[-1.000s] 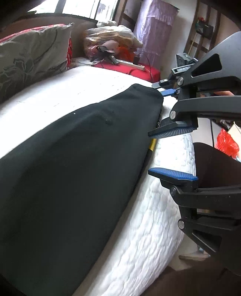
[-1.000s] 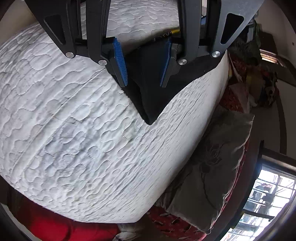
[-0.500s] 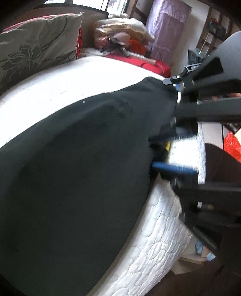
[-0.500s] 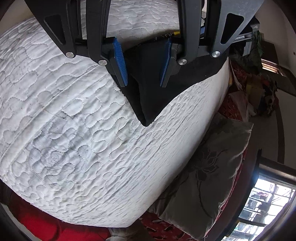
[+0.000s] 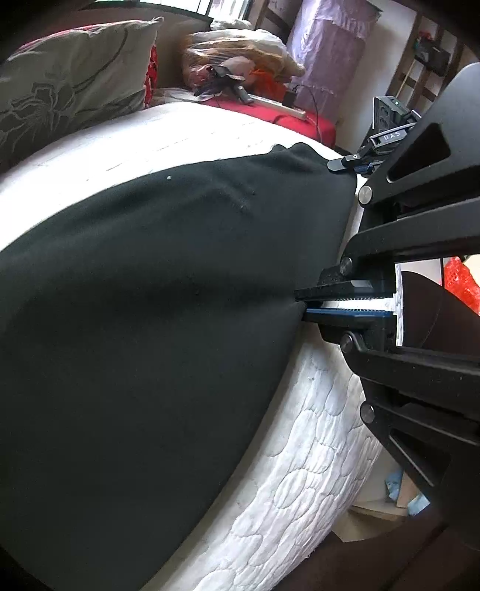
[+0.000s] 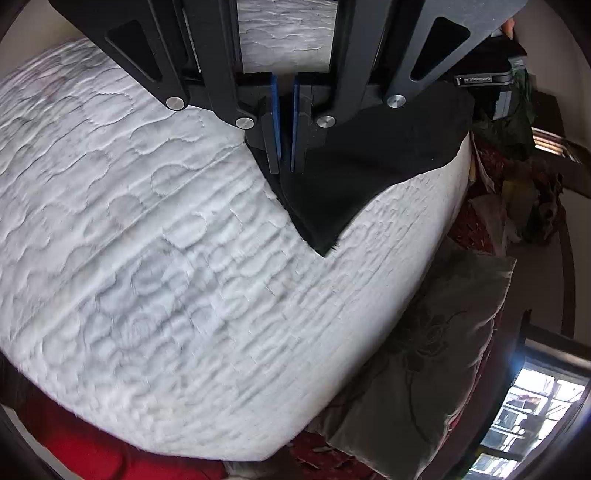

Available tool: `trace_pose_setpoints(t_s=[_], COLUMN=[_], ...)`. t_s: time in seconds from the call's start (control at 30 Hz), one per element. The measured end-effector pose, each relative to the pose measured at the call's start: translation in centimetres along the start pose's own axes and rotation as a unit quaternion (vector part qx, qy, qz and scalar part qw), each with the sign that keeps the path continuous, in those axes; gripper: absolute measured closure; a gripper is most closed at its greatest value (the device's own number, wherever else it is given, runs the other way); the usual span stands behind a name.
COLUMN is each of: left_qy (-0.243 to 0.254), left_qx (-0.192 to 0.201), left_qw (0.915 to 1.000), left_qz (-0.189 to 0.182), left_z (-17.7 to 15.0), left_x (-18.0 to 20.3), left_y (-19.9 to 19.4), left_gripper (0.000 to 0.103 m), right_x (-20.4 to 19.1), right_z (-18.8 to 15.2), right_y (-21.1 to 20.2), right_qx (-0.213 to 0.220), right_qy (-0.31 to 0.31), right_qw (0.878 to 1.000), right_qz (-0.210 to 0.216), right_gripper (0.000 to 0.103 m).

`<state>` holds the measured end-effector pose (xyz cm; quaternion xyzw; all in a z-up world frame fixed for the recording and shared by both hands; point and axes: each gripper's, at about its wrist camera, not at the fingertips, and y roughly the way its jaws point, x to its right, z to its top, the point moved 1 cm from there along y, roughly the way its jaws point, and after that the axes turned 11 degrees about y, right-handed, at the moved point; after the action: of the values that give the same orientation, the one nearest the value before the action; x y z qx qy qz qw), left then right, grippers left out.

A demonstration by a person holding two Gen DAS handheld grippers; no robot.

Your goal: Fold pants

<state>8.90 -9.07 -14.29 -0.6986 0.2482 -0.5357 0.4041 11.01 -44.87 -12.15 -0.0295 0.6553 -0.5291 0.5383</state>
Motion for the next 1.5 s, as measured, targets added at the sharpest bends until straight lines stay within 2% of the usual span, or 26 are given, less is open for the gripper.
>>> trace_pose_setpoints(t_s=[0.17, 0.23, 0.27, 0.33, 0.4, 0.47, 0.5, 0.53, 0.63, 0.67, 0.7, 0.77, 0.87, 0.93, 1.03, 1.13, 1.2, 1.33, 1.43, 1.47, 1.5], left_qy=[0.002, 0.007, 0.012, 0.008, 0.004, 0.002, -0.001, -0.005, -0.008, -0.006, -0.005, -0.002, 0.004, 0.016, 0.033, 0.026, -0.006, -0.086, -0.135, -0.152, -0.167], left_qx=[0.004, 0.009, 0.010, 0.008, 0.004, 0.005, 0.005, 0.004, -0.001, -0.002, -0.003, -0.005, 0.000, 0.020, 0.066, 0.121, 0.160, 0.221, 0.225, 0.215, 0.206], left_qw=[0.9998, 0.9998, 0.9998, 0.9998, 0.9998, 0.9998, 0.9998, 0.9998, 0.9998, 0.9998, 0.9998, 0.9997, 0.9994, 0.9990, 0.9969, 0.9923, 0.9871, 0.9714, 0.9646, 0.9645, 0.9638], left_qz=[-0.019, -0.018, -0.016, -0.016, -0.021, -0.020, -0.019, -0.021, -0.018, -0.017, -0.018, -0.024, -0.035, -0.038, -0.028, -0.010, 0.002, 0.015, 0.020, 0.009, -0.020], left_z=[0.0, -0.1, -0.1, -0.2, -0.1, 0.2, 0.3, 0.4, 0.6, 0.6, 0.4, 0.4, 0.2, 0.2, 0.8, 1.9, 2.9, 4.2, 5.5, 6.0, 6.3], left_x=[0.3, 0.5, 0.6, 0.5, 0.4, 0.3, 0.1, 0.0, -0.1, -0.1, -0.1, -0.2, -0.3, -0.4, -1.2, -3.8, -6.8, -14.0, -18.5, -19.9, -21.1], left_y=[-0.9, -1.0, -1.0, -0.9, -0.8, -0.8, -0.7, -0.6, 0.1, 0.2, 0.2, -0.1, -1.3, -2.7, -6.0, -9.8, -12.5, -16.5, -16.9, -16.5, -16.0], left_gripper=[0.101, 0.101, 0.101, 0.101, 0.101, 0.101, 0.101, 0.101, 0.101, 0.101, 0.100, 0.098, 0.098, 0.098, 0.098, 0.092, 0.084, 0.084, 0.084, 0.084, 0.084], right_x=[-0.1, -0.2, -0.4, -0.9, -1.7, -2.6, -3.2, -3.7, -4.7, -4.6, -4.4, -3.6, -2.6, -1.7, -0.3, 0.6, 0.4, -1.4, -2.6, -2.8, -2.9], right_z=[0.3, 1.3, 1.8, 2.3, 2.8, 2.9, 2.9, 2.9, 3.3, 3.6, 3.8, 4.0, 4.1, 4.1, 3.7, 2.9, 1.7, 0.3, -0.7, -0.8, -0.8], right_y=[-0.9, -1.9, -2.1, -1.7, -0.6, 0.6, 1.2, 1.5, 0.7, 0.8, 1.3, 2.6, 1.6, 0.2, -1.7, -3.0, -3.6, -3.2, -2.3, -2.0, -1.7], right_qx=[0.004, 0.027, 0.035, 0.032, 0.029, 0.029, 0.029, 0.028, 0.055, 0.057, 0.052, 0.040, 0.041, 0.044, 0.051, 0.049, 0.048, 0.035, 0.029, 0.028, 0.027], right_qy=[0.016, 0.018, 0.019, 0.017, 0.003, -0.018, -0.036, -0.051, -0.049, -0.042, -0.044, -0.051, -0.015, 0.013, 0.038, 0.048, 0.043, 0.025, 0.015, 0.012, 0.013], right_qw=[1.000, 0.999, 0.998, 0.998, 0.999, 0.999, 0.999, 0.998, 0.997, 0.997, 0.998, 0.996, 0.999, 0.999, 0.998, 0.998, 0.998, 0.999, 0.999, 0.999, 0.999], right_qz=[0.026, 0.038, 0.040, 0.046, 0.024, 0.002, -0.016, -0.023, 0.004, 0.006, -0.011, -0.059, -0.031, -0.006, 0.006, 0.008, 0.012, 0.012, -0.002, -0.010, -0.016], right_gripper=[0.087, 0.068, 0.065, 0.064, 0.064, 0.069, 0.095, 0.100, 0.100, 0.100, 0.100, 0.093, 0.076, 0.065, 0.059, 0.059, 0.057, 0.054, 0.052, 0.052, 0.052])
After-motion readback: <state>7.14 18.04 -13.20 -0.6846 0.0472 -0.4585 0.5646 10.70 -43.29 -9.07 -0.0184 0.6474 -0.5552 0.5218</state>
